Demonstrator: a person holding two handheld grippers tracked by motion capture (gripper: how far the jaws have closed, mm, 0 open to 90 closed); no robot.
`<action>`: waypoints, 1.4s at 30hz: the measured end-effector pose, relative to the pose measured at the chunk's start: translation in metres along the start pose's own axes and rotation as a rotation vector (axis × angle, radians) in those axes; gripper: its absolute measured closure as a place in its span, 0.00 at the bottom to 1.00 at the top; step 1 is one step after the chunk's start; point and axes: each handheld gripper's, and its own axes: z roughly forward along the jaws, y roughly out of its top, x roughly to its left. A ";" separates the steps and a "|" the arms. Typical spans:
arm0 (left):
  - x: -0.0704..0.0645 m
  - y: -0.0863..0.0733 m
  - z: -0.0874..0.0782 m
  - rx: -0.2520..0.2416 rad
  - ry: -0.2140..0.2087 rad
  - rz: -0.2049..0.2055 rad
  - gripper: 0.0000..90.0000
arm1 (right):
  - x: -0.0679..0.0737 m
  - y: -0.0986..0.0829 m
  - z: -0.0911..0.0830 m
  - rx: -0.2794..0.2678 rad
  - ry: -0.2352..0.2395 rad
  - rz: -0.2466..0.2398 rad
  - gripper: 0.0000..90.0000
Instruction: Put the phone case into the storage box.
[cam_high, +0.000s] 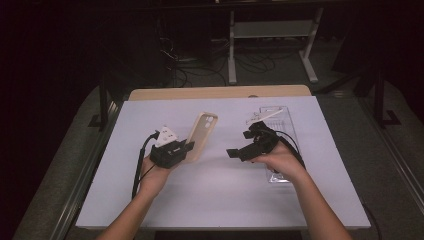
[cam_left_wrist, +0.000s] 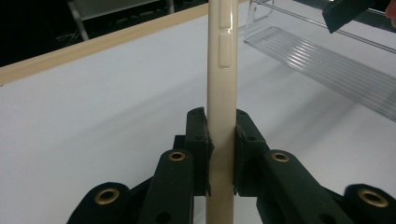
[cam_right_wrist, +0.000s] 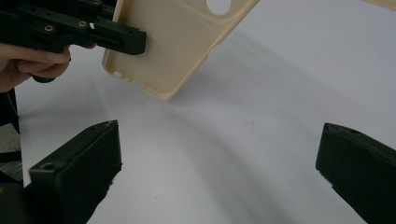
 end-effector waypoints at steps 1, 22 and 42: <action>0.000 0.000 0.000 -0.001 0.000 -0.004 0.88 | -0.001 0.001 0.001 -0.001 0.005 -0.002 0.00; -0.006 0.000 0.001 -0.030 0.020 -0.022 0.88 | -0.004 0.009 0.023 -0.057 0.067 0.070 0.00; -0.015 0.001 0.001 -0.058 0.033 -0.025 0.88 | -0.001 0.006 0.035 -0.101 0.111 0.120 0.00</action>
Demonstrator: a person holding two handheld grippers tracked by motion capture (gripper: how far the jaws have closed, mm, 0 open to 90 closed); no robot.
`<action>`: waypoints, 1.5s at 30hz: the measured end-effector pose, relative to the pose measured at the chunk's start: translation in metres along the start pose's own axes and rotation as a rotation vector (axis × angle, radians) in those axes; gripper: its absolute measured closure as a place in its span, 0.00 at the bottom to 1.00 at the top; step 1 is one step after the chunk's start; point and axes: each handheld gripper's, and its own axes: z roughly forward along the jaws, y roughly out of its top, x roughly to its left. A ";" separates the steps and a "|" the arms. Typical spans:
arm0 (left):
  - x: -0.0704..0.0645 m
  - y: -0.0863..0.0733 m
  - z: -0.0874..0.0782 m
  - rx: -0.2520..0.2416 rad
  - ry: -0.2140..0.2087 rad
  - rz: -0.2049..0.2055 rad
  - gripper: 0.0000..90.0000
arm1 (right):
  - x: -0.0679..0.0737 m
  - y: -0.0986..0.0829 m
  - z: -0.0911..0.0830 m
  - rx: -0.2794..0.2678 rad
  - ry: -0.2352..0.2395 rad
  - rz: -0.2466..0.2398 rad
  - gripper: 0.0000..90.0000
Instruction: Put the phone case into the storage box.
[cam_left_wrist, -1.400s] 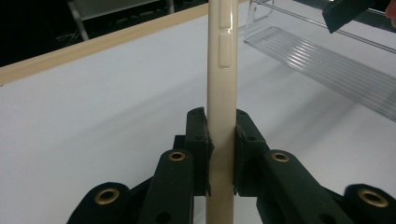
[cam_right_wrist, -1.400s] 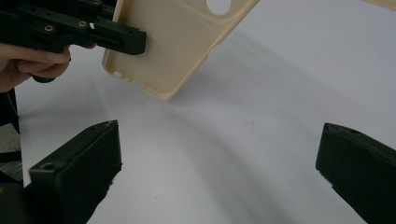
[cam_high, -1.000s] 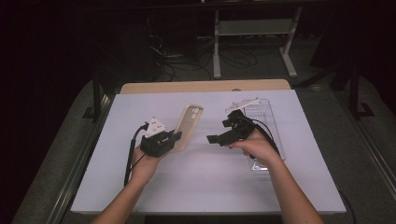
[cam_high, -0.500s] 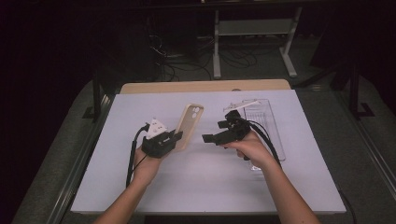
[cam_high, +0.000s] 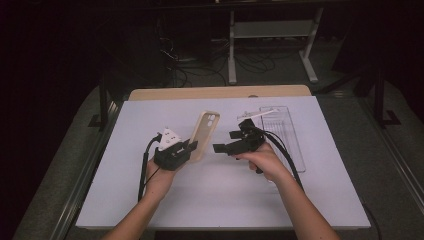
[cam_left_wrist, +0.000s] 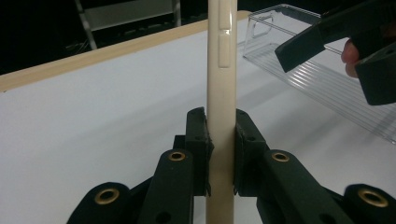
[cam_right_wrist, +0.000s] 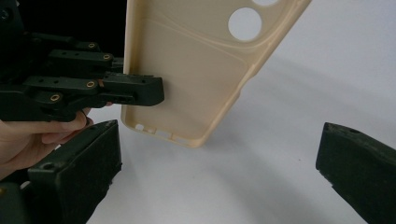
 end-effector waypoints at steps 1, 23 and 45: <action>-0.001 0.000 0.000 -0.003 0.000 -0.010 0.88 | 0.000 0.000 0.001 -0.002 0.010 0.006 0.00; -0.018 -0.001 0.003 -0.005 -0.026 0.001 0.88 | -0.005 -0.002 0.006 -0.111 0.083 0.137 0.00; -0.027 -0.001 0.004 0.000 -0.044 0.022 0.88 | -0.003 -0.004 0.013 -0.159 0.135 0.212 0.00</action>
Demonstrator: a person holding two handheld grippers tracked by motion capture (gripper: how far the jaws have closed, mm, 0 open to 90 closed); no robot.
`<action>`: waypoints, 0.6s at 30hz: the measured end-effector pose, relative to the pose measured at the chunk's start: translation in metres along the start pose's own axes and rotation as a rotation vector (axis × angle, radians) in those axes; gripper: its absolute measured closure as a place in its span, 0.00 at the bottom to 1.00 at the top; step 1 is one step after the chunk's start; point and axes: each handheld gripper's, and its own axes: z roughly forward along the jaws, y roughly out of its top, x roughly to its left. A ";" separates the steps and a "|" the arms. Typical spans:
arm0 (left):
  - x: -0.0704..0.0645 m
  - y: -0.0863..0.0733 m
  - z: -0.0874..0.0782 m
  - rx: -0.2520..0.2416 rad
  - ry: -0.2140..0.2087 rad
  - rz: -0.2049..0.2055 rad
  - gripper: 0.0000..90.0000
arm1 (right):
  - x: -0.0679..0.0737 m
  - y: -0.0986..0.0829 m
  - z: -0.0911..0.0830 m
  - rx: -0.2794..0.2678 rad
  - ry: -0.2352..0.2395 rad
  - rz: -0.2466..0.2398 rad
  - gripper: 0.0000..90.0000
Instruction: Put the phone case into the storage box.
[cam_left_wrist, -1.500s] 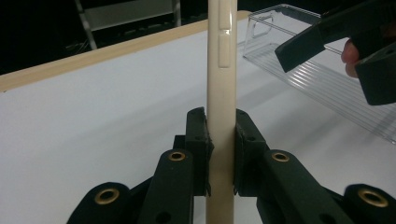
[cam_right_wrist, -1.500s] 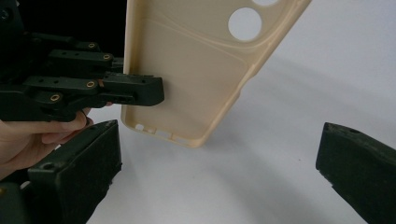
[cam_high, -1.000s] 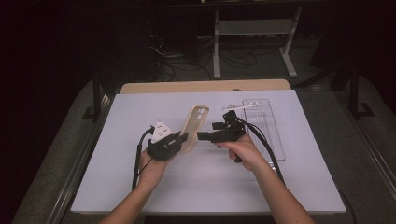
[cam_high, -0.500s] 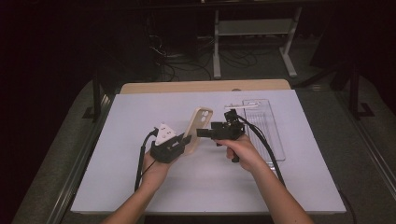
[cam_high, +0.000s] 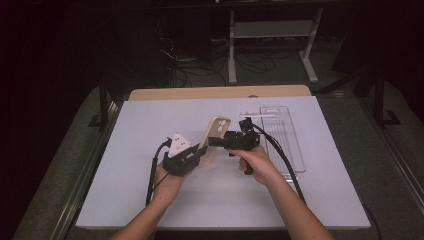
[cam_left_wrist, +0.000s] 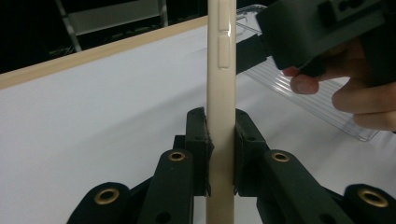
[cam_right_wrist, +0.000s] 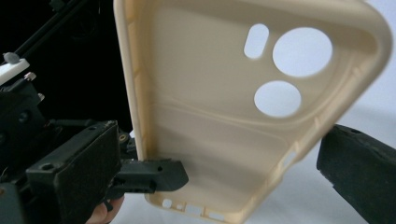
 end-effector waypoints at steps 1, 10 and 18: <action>-0.001 0.000 0.001 -0.003 -0.003 -0.001 0.88 | 0.000 0.000 0.000 0.000 0.001 0.008 0.00; -0.006 0.000 0.001 0.013 -0.020 0.024 0.88 | 0.001 -0.001 0.002 -0.012 0.016 0.025 0.00; -0.013 0.000 0.002 0.016 -0.030 0.033 0.88 | 0.000 -0.002 0.005 -0.011 0.017 0.037 0.00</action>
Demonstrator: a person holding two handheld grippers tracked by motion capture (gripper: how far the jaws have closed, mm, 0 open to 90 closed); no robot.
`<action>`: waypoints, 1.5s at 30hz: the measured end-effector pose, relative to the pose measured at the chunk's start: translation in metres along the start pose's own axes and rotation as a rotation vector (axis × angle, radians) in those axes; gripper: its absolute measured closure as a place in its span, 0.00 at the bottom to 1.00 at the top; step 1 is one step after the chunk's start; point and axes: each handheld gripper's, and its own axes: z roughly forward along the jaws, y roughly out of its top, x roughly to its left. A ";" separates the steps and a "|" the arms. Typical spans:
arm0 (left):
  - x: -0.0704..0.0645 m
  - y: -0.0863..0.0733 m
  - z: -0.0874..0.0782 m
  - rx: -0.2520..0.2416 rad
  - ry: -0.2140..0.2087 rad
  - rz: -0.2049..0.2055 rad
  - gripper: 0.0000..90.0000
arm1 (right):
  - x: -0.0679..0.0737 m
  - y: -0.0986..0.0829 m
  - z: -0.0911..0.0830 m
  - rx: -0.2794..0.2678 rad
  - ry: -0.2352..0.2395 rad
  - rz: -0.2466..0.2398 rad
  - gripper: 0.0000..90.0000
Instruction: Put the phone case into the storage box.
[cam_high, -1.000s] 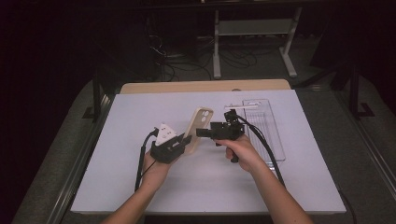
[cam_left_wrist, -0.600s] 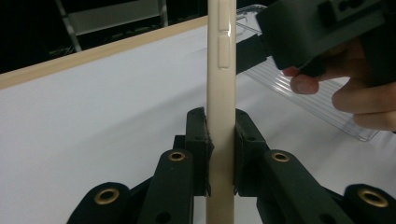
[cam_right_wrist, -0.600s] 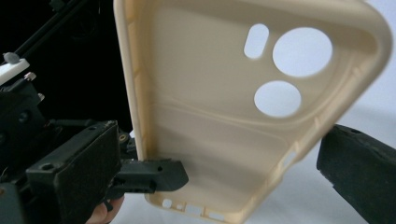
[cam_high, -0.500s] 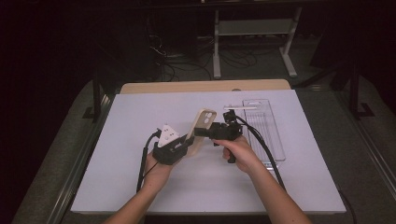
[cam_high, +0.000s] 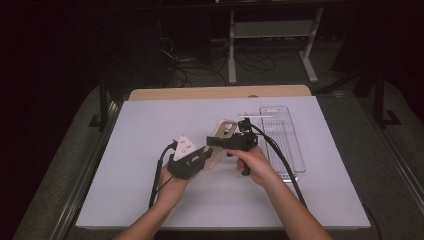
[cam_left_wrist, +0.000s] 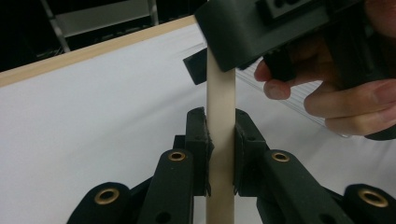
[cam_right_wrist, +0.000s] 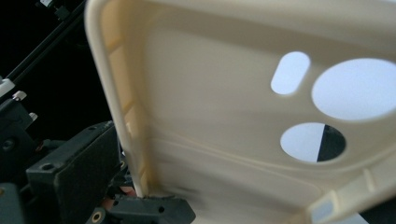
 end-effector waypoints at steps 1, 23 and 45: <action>0.000 0.000 0.000 -0.003 0.000 0.001 0.88 | 0.000 0.000 0.001 -0.001 0.001 0.004 0.00; -0.004 0.000 0.001 -0.010 0.000 0.006 0.88 | -0.001 -0.002 0.000 -0.019 0.003 0.022 0.08; 0.010 0.002 0.002 0.055 -0.068 0.006 0.37 | -0.003 -0.001 -0.001 -0.022 -0.010 0.012 0.12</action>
